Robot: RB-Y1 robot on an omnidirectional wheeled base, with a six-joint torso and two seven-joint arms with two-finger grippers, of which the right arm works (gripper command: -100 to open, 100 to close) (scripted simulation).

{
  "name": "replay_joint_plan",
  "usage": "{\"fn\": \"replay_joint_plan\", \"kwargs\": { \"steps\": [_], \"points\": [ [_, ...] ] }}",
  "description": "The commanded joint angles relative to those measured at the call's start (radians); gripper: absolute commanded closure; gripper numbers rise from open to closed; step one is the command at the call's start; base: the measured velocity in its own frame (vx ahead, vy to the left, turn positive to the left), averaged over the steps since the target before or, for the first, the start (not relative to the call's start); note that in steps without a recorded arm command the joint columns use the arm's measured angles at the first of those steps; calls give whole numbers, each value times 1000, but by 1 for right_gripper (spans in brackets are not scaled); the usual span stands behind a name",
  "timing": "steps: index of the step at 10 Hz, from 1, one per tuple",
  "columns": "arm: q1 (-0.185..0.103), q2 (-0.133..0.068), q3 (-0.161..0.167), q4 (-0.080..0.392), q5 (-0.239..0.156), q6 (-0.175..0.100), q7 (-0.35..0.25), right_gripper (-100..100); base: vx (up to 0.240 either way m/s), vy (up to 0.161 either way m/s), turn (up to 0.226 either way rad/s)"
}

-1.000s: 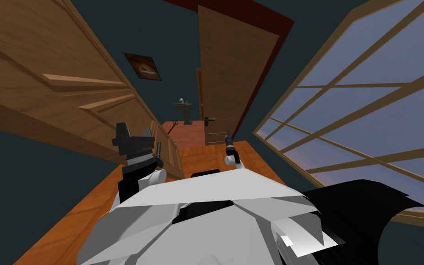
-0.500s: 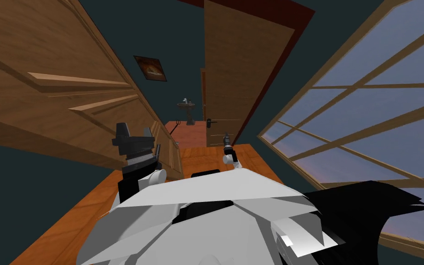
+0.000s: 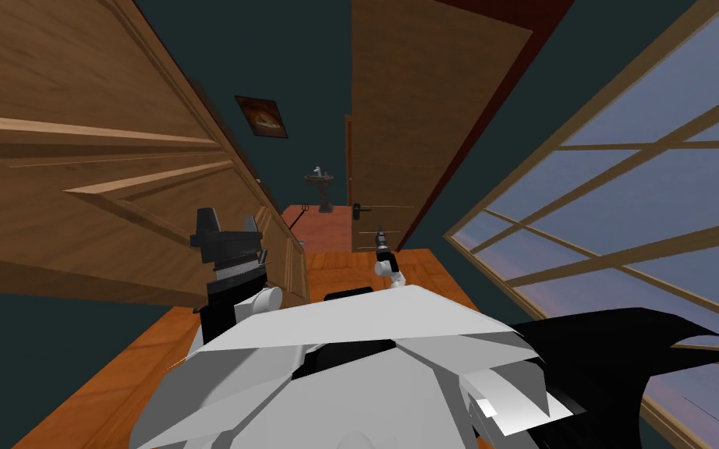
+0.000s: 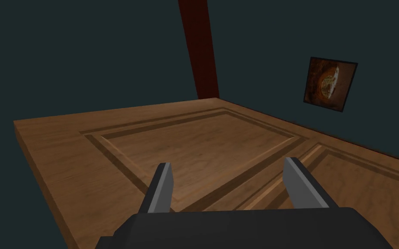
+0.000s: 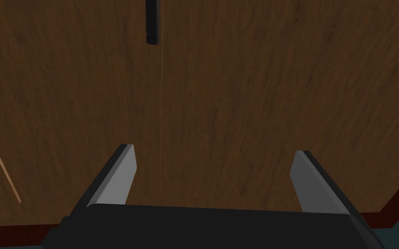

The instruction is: Pull the door open

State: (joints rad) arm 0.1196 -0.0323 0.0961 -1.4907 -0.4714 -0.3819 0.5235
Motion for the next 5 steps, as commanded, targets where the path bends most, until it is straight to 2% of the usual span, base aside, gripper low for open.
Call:
{"fn": "replay_joint_plan", "kwargs": {
  "steps": [1,5],
  "points": [
    [-23,7,1,35,-26,13,18,-100,132,-15,66],
    [-67,37,6,109,-76,34,57,-100,166,-28,35]
  ]
}}
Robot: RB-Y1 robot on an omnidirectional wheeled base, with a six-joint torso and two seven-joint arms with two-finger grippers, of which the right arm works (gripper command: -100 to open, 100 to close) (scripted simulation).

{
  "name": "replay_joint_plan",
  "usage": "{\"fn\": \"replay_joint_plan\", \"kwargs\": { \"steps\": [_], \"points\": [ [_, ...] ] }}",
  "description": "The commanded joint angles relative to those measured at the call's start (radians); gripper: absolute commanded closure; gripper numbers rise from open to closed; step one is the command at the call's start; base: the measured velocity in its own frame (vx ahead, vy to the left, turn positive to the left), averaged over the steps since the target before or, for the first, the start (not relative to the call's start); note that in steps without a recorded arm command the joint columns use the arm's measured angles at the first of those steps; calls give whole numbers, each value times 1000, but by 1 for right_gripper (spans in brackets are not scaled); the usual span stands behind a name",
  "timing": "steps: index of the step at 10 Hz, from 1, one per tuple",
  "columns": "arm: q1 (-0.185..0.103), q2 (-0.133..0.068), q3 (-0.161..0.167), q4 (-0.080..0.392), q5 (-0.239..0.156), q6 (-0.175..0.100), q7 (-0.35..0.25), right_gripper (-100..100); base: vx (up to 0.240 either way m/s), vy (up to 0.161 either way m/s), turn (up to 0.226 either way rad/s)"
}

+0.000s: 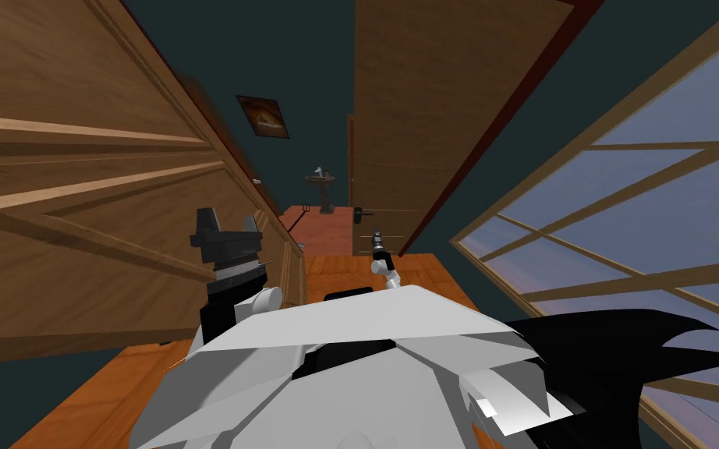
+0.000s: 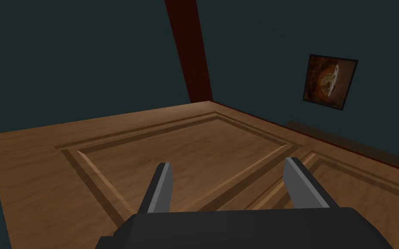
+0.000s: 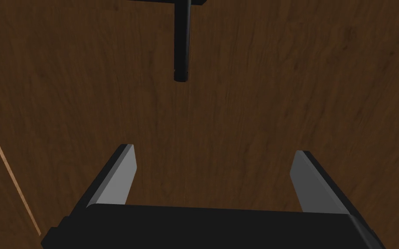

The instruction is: Pull the door open

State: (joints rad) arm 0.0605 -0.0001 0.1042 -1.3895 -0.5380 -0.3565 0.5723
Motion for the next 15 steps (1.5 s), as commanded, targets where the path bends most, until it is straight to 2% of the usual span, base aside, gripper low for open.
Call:
{"fn": "replay_joint_plan", "kwargs": {
  "steps": [1,6,7,12,15],
  "points": [
    [-19,13,-1,26,-21,14,17,-100,197,10,-4],
    [-50,43,3,77,-56,29,44,-100,210,26,-30],
    [-46,39,4,74,-52,24,39,-100,110,19,-6],
    [-56,-23,-28,97,-39,25,35,-100,-57,-74,277],
    [-65,-68,-57,117,-31,26,30,-100,-62,-40,313]
  ]
}}
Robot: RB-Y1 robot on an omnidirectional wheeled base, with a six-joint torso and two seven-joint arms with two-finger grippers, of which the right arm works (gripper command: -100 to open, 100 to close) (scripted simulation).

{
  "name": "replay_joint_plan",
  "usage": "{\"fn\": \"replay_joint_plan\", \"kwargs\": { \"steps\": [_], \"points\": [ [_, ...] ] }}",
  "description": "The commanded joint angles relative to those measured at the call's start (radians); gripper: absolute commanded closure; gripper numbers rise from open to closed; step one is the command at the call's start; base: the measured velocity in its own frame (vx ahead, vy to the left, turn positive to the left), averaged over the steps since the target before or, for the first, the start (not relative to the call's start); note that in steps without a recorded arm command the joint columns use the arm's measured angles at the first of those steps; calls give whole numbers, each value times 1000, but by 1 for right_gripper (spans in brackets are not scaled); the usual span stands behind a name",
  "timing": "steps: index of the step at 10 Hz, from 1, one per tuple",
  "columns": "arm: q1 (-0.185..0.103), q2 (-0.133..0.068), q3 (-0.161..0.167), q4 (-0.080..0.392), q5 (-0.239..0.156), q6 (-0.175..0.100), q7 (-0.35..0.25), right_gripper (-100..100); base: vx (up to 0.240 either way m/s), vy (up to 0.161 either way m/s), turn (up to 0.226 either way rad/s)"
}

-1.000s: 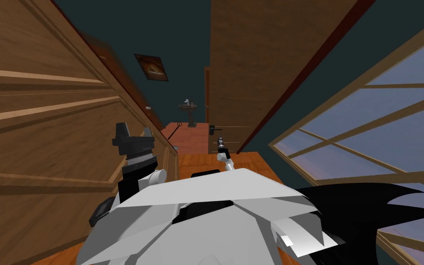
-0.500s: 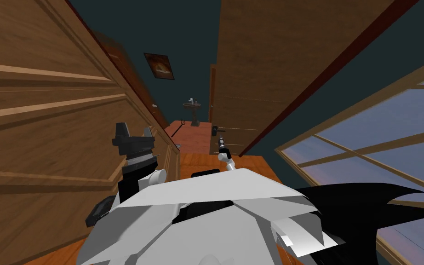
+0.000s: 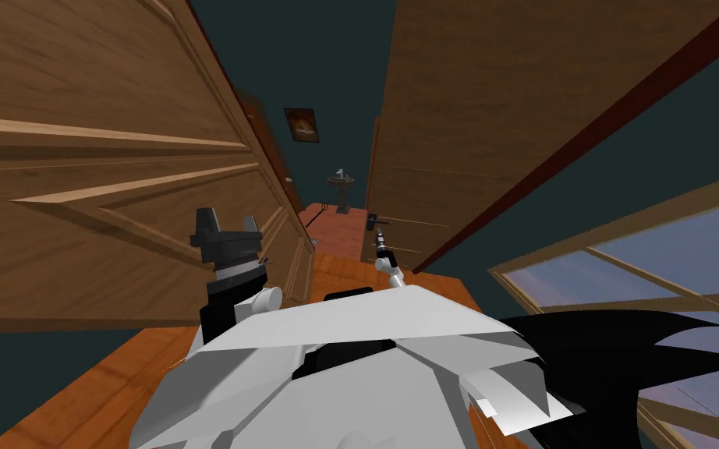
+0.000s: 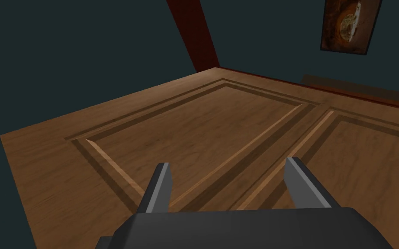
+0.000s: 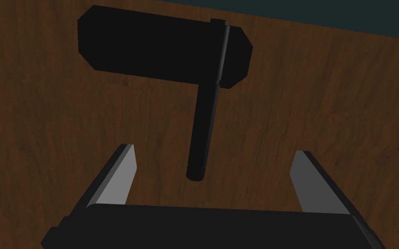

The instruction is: Pull the door open

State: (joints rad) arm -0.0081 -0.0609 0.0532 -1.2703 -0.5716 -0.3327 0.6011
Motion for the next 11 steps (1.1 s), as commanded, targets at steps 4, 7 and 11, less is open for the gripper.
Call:
{"fn": "replay_joint_plan", "kwargs": {
  "steps": [4,7,11],
  "points": [
    [-15,-66,-58,28,8,2,-5,-100,-35,-23,318],
    [-40,-88,-121,55,-2,0,-5,-100,-34,-32,217],
    [-70,-45,-190,74,-36,-5,3,-100,35,7,-69]
  ]
}}
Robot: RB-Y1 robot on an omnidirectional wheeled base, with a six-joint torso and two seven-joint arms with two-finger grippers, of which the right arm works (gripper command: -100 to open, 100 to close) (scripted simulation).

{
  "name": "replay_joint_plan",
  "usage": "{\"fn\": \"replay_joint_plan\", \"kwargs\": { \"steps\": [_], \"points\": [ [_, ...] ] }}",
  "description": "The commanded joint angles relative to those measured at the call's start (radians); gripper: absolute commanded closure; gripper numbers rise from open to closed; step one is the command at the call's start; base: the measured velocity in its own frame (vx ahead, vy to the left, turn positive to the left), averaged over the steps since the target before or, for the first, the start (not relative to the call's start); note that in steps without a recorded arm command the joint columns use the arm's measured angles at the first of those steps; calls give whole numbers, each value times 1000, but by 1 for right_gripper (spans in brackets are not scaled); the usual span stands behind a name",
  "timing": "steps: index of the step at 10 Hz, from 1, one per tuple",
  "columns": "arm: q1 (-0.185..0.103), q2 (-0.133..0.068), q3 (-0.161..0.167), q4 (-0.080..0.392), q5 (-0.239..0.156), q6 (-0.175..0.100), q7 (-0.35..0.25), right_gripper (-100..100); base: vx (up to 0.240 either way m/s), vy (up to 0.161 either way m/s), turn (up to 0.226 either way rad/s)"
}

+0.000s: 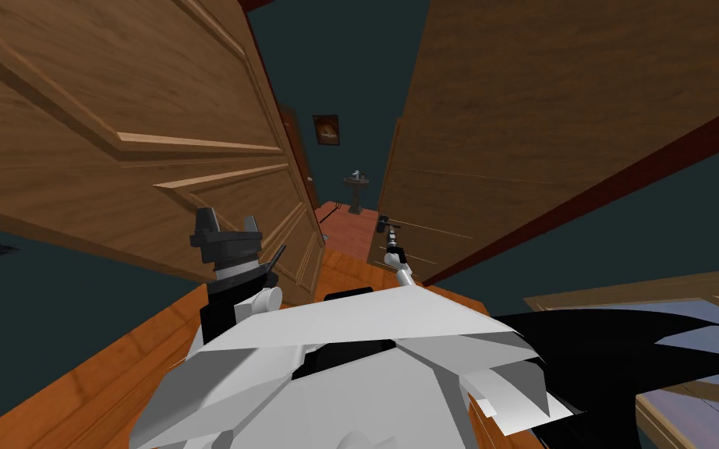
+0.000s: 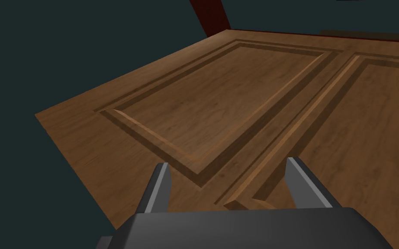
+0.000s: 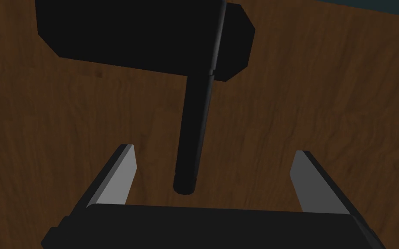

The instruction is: Pull the door open

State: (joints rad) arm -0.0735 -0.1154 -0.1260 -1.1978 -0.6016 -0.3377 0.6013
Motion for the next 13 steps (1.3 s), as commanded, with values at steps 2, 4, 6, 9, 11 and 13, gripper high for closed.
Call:
{"fn": "replay_joint_plan", "kwargs": {
  "steps": [2,4,6,9,11,13],
  "points": [
    [-17,43,-36,5,-24,-2,7,-100,193,45,-237],
    [-23,64,-49,6,-34,-3,9,-100,247,11,-152],
    [-28,82,-58,7,-43,-4,11,-100,235,14,-163],
    [-26,76,-54,7,-40,-3,9,100,19,1,6],
    [-26,76,-54,7,-40,-3,9,100,-26,0,7],
    [-26,76,-54,7,-40,-3,9,100,-6,2,-2]
  ]
}}
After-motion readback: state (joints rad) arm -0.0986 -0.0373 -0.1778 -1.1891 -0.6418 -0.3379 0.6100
